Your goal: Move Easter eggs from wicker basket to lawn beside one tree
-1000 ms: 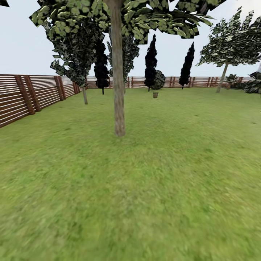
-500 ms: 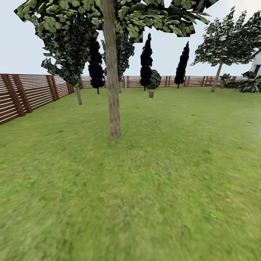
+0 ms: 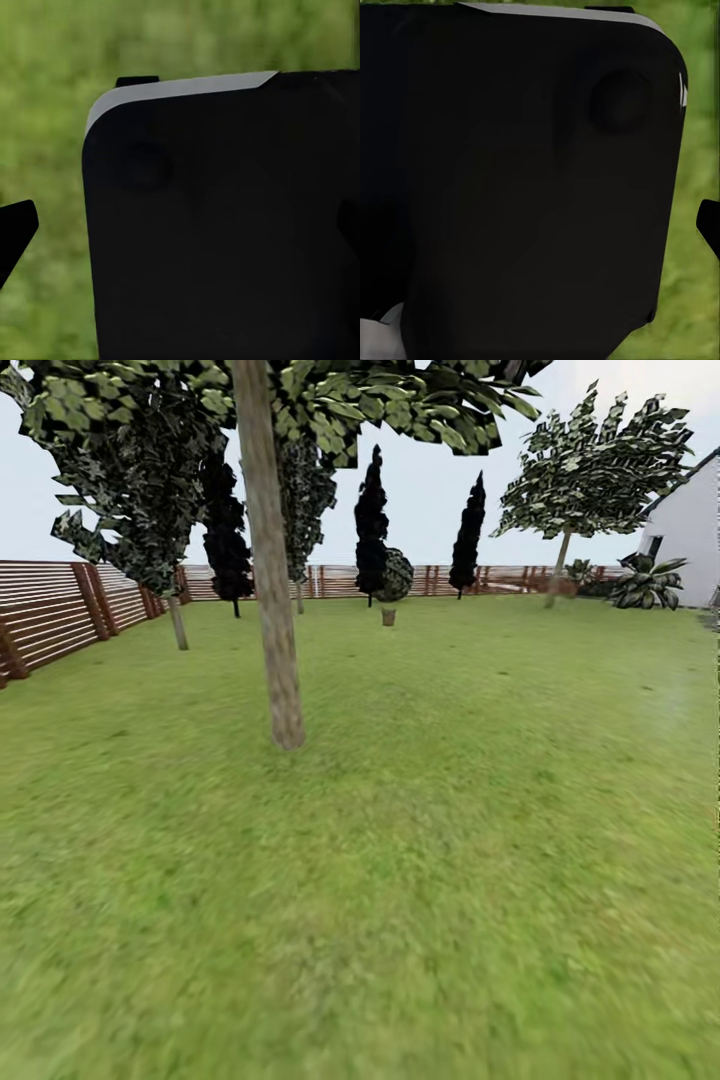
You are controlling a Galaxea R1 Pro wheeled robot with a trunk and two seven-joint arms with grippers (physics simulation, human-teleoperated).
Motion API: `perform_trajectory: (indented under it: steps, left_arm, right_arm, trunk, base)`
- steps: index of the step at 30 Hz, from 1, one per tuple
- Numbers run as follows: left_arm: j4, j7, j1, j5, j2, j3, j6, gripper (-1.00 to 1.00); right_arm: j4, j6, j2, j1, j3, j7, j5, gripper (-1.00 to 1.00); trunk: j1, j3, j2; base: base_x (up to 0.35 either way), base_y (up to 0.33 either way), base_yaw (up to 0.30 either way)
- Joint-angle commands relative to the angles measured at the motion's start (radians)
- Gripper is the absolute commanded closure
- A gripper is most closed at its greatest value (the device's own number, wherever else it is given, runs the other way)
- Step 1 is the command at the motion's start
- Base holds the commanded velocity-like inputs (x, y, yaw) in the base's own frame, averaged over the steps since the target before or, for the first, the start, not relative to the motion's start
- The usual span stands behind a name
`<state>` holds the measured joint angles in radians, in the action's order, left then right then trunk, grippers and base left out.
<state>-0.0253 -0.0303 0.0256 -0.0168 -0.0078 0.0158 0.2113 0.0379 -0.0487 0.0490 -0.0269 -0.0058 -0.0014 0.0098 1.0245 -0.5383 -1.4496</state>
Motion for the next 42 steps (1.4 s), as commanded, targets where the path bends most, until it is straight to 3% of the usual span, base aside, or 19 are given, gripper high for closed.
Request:
perform_trajectory:
  steps: [1,16,42]
  left_arm:
    - [0.001,-0.001,0.001,-0.002,0.0,0.001,0.003,-1.0]
    - [0.001,0.0,0.001,-0.002,0.0,0.001,0.003,-1.0]
    - [0.001,-0.001,0.001,-0.002,0.0,0.003,0.003,-1.0]
  right_arm:
    - [-0.001,-0.003,0.0,-0.001,-0.001,0.0,0.001,-1.0]
    - [-0.001,-0.003,0.0,-0.001,0.0,0.0,0.001,-1.0]
    - [-0.001,-0.003,0.0,-0.001,0.0,0.003,0.001,-1.0]
  trunk:
    - [0.001,-0.001,0.0]
    - [0.001,-0.004,0.0]
    - [0.001,-0.033,0.0]
  base:
    - [0.339,0.0,-0.063]
    - [0.339,0.0,-0.039]
    - [0.339,0.0,-0.199]
